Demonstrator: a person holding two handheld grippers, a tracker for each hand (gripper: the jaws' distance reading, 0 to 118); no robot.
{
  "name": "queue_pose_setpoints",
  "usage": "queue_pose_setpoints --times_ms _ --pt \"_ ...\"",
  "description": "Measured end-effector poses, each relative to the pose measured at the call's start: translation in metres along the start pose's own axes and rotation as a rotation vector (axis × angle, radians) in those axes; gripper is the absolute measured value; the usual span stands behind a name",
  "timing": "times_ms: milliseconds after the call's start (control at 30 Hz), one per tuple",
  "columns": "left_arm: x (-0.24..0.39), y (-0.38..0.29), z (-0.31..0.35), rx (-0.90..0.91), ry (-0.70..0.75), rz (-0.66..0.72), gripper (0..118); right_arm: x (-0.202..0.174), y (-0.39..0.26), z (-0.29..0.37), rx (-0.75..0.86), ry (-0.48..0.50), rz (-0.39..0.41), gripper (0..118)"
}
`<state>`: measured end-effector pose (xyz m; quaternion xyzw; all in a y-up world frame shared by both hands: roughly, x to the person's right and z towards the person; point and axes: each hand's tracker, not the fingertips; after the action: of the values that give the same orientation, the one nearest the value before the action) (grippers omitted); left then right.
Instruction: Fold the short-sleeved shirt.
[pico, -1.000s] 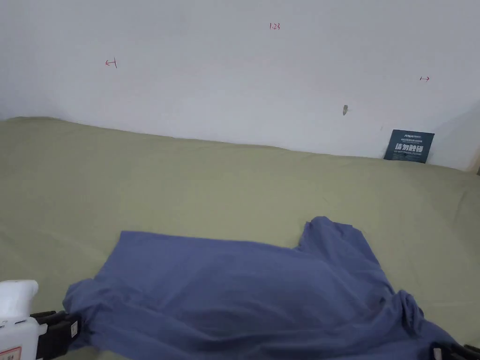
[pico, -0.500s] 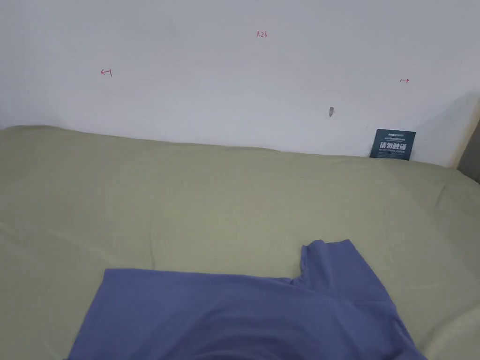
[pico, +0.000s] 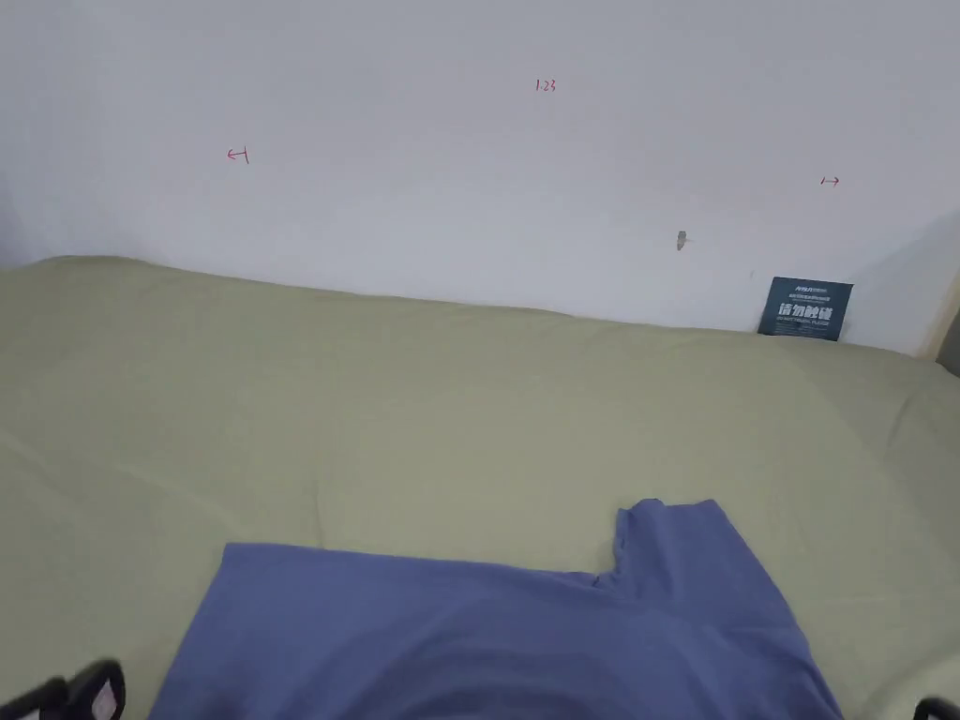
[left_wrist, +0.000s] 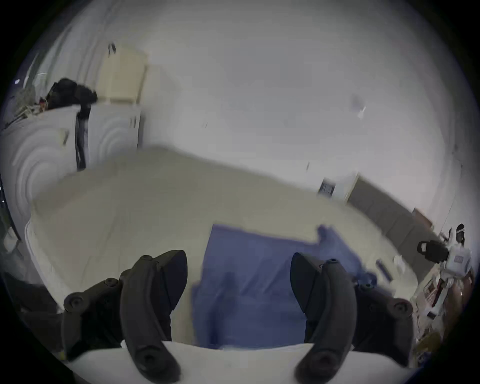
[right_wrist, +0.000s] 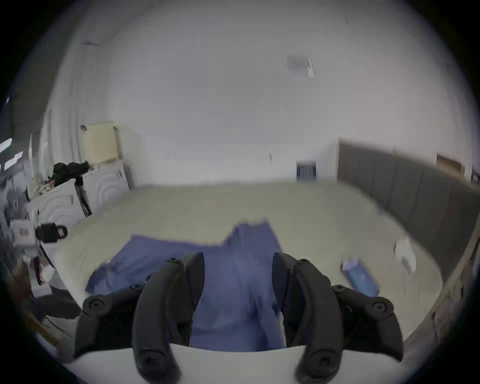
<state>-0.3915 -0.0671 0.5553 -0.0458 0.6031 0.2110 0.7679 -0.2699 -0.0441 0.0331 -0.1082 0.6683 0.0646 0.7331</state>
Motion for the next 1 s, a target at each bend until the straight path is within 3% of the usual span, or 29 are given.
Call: queue_pose_setpoints --times_ms 100,200,233,267,300,333,400,533,700,767,833,867,900,1000 --pt "0.011 0.013 -0.003 0.030 -0.054 -0.005 86 -0.021 0.017 0.009 0.121 -0.055 0.114 58" --pt "0.038 0.022 -0.004 0.079 -0.091 -0.107 81 -0.032 0.023 0.014 0.192 -0.020 0.156 56" --pt "0.046 0.022 -0.004 0.101 -0.082 -0.155 74 -0.034 0.022 0.012 0.192 -0.014 0.155 53" --pt "0.053 0.020 -0.005 0.114 -0.062 -0.186 56 -0.036 0.021 0.011 0.192 -0.017 0.159 38" --pt "0.060 0.019 -0.007 0.130 -0.042 -0.218 13 -0.039 0.020 0.008 0.192 -0.028 0.169 0" --pt "0.063 0.017 -0.012 0.126 -0.030 -0.236 1 -0.043 0.016 0.006 0.165 -0.091 0.164 0" --pt "0.066 0.013 -0.016 0.125 -0.046 -0.209 0 -0.036 0.016 -0.001 0.126 -0.046 0.165 0" --pt "0.055 0.013 -0.039 0.120 -0.047 -0.223 0 -0.036 0.014 -0.013 0.123 -0.053 0.140 0" --pt "0.016 0.038 -0.140 -0.051 -0.073 -0.203 0 -0.031 0.016 -0.037 0.096 -0.039 0.141 0" --pt "0.000 0.051 -0.203 -0.243 -0.087 -0.177 8 -0.028 0.014 -0.047 0.080 -0.041 0.137 0" --pt "-0.019 0.049 -0.270 -0.451 -0.051 -0.153 47 -0.024 0.013 -0.058 0.057 -0.042 0.139 0" --pt "-0.024 0.046 -0.295 -0.502 -0.027 -0.150 74 -0.022 0.012 -0.063 0.044 -0.044 0.142 0" --pt "-0.033 0.040 -0.321 -0.571 0.000 -0.141 95 -0.020 0.010 -0.067 0.033 -0.047 0.143 0" --pt "-0.046 0.012 -0.368 -0.743 0.114 -0.115 94 -0.010 0.008 -0.081 -0.018 -0.054 0.128 0"
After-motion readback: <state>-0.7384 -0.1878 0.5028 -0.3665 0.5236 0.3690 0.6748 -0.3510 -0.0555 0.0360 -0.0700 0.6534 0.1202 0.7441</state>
